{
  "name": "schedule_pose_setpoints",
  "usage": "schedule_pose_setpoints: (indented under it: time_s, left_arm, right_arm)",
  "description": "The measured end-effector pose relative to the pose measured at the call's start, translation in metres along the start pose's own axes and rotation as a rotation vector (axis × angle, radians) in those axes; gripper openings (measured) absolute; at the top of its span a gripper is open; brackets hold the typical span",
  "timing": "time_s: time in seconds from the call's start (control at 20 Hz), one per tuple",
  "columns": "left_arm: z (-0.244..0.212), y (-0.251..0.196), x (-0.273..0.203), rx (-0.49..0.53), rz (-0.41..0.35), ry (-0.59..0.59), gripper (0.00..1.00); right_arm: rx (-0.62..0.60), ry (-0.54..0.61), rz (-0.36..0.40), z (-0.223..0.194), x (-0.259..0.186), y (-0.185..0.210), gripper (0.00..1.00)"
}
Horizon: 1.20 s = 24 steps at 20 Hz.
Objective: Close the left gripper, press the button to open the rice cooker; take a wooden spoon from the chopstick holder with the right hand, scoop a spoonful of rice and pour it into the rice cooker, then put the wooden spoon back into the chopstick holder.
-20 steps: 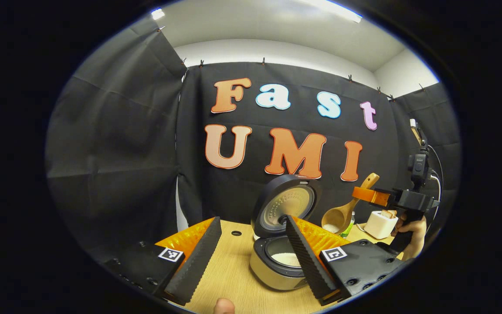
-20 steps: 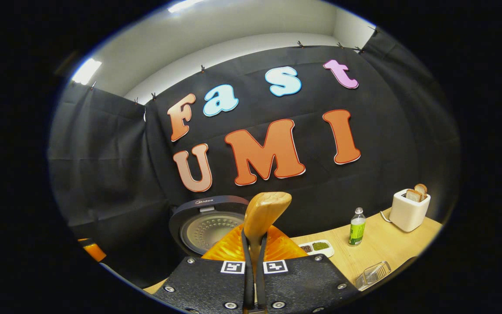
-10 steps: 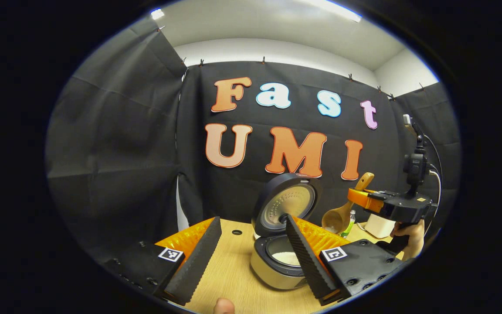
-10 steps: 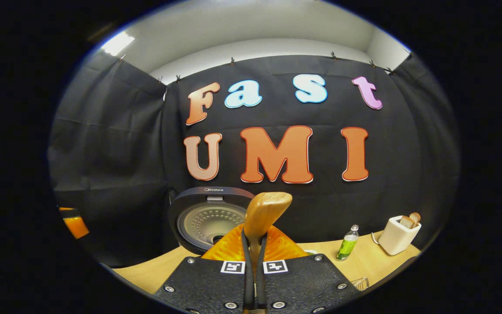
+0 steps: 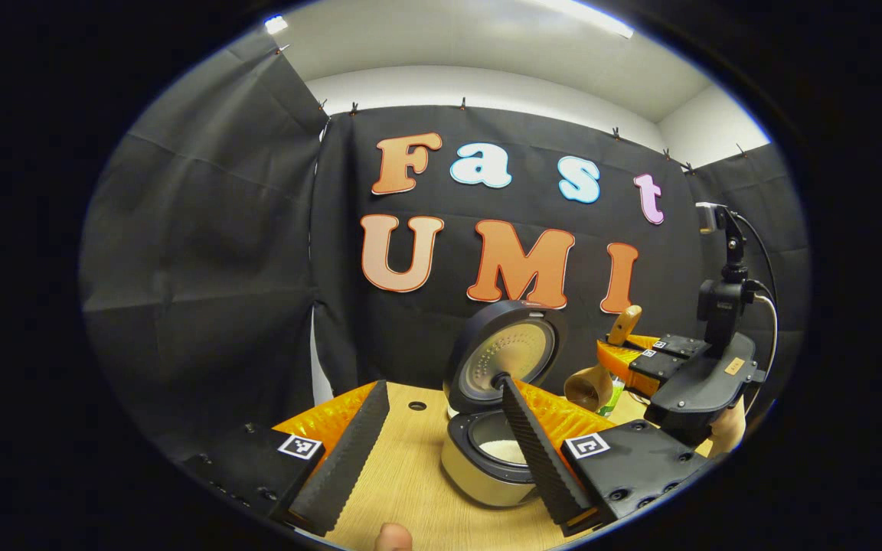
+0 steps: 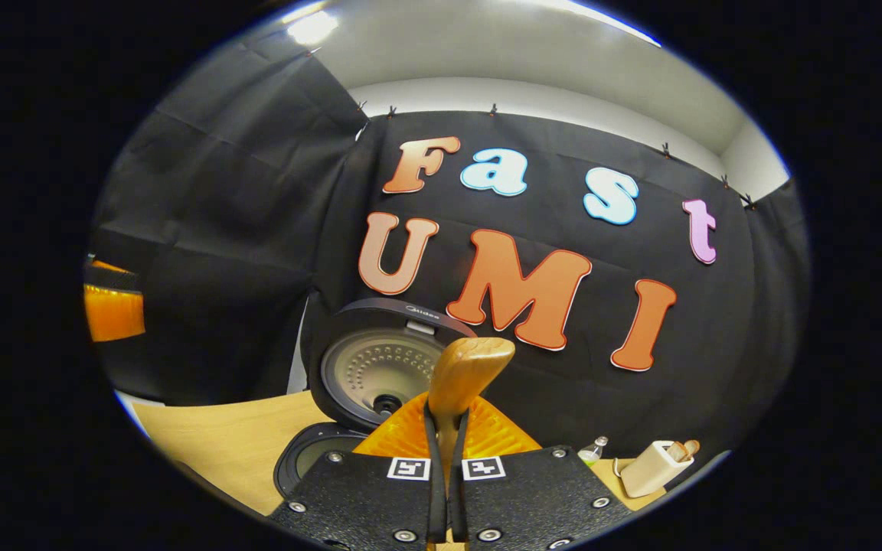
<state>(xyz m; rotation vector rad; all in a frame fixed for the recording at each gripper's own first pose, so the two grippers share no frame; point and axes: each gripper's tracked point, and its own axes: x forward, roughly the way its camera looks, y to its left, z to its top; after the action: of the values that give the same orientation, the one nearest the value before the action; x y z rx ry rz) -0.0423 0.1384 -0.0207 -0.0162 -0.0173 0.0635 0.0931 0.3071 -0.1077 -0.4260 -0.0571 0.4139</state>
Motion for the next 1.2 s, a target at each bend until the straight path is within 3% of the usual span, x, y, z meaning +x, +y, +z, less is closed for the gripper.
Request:
schedule_pose_setpoints:
  time_s: [0.2,0.45,0.55,0.6,0.65,0.75,0.8,0.95,1.2]
  left_arm:
    - [-0.001,0.001,-0.001,-0.004,0.005,0.001,0.99]
    - [0.002,0.0,-0.004,-0.007,0.007,-0.005,0.97]
    - [0.003,-0.003,-0.005,-0.002,0.01,-0.009,0.97]
    - [0.006,-0.001,-0.007,-0.001,0.019,-0.011,0.99]
    - [0.007,0.0,-0.009,-0.002,0.024,-0.014,0.99]
    - [0.012,0.0,-0.013,-0.008,0.029,-0.028,0.97]
    - [0.014,-0.001,-0.015,-0.014,0.027,-0.039,0.97]
    - [0.017,-0.01,-0.02,-0.024,0.01,-0.048,0.97]
    - [0.022,-0.023,-0.025,-0.004,0.002,-0.052,0.99]
  right_arm:
    - [0.068,0.023,0.015,-0.006,0.0,0.001,0.01]
    - [0.217,0.028,-0.021,-0.005,-0.009,-0.035,0.01]
    - [0.25,0.019,-0.056,-0.005,-0.018,-0.057,0.01]
    - [0.255,0.015,-0.077,-0.006,-0.023,-0.07,0.06]
    - [0.261,0.015,-0.099,-0.009,-0.028,-0.082,0.01]
    - [0.292,0.015,-0.144,-0.019,-0.038,-0.108,0.06]
    - [0.314,0.022,-0.16,-0.024,-0.043,-0.12,0.01]
    - [0.395,0.033,-0.214,-0.043,-0.062,-0.155,0.01]
    - [0.426,0.077,-0.334,-0.099,-0.095,-0.205,0.01]
